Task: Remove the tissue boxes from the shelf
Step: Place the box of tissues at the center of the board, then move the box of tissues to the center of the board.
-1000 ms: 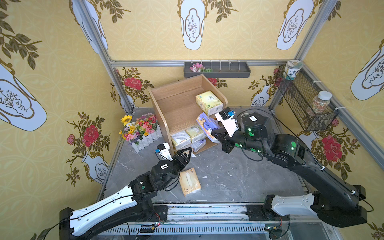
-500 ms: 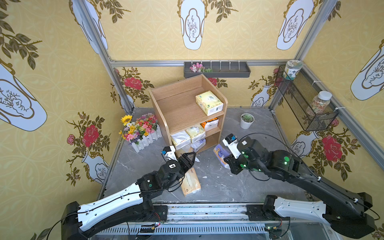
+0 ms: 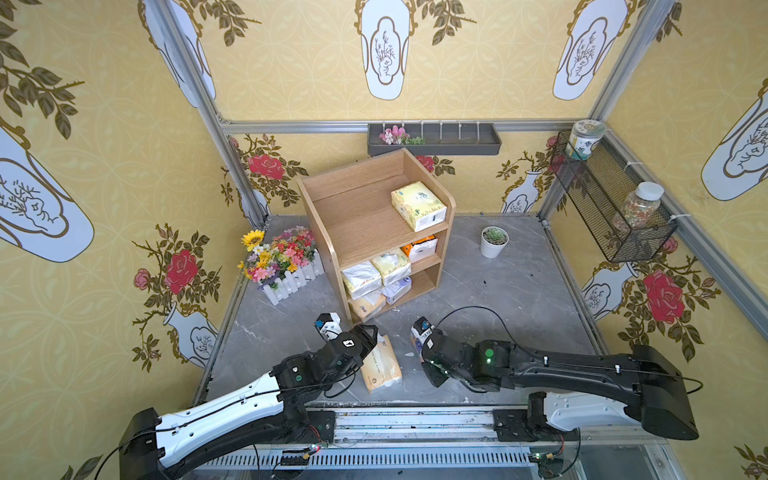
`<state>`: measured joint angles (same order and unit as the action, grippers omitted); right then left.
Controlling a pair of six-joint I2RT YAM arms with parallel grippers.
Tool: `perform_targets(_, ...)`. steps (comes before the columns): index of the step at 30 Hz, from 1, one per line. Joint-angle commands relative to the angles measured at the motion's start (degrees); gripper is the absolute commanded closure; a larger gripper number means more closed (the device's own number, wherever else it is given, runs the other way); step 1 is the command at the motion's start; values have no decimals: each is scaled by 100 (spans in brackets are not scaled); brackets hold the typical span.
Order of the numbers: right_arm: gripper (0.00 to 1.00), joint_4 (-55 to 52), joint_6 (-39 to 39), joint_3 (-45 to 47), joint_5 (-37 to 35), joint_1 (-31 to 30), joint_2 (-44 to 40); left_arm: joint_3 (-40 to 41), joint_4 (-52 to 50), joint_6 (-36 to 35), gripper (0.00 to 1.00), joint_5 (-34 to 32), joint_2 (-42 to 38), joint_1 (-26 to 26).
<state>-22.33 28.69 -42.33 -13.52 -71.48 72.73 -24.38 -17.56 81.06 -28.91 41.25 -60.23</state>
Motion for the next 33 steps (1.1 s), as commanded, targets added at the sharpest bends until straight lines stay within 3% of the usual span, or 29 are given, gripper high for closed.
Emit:
perform_targets(1,100,874,150,68,-75,-131,171,30,-184,68,33,78,-22,3)
perform_targets(2,97,920,172,77,2,-146,210,38,-186,76,33,87,-12,9)
perform_targets(4,71,996,191,122,224,-164,281,43,-154,77,33,91,13,9)
perform_targets(6,54,999,228,155,329,-173,274,39,-91,55,32,86,79,9)
perform_targets(9,46,773,311,98,304,-148,14,0,38,-25,32,125,220,4)
perform_targets(13,45,158,538,18,432,398,-549,-131,104,-173,32,159,460,4)
perform_targets(17,38,-688,1089,126,1106,1668,-1048,-250,288,-379,32,200,675,7)
perform_targets(23,39,-797,1245,691,2331,2679,-1148,-348,609,-581,32,276,925,9)
perform_targets(27,43,-19,1436,1304,2879,2815,-1132,-398,772,-669,31,337,1024,12)
perform_targets(33,54,494,1491,1582,2872,2820,-913,-449,837,-745,31,368,1047,7)
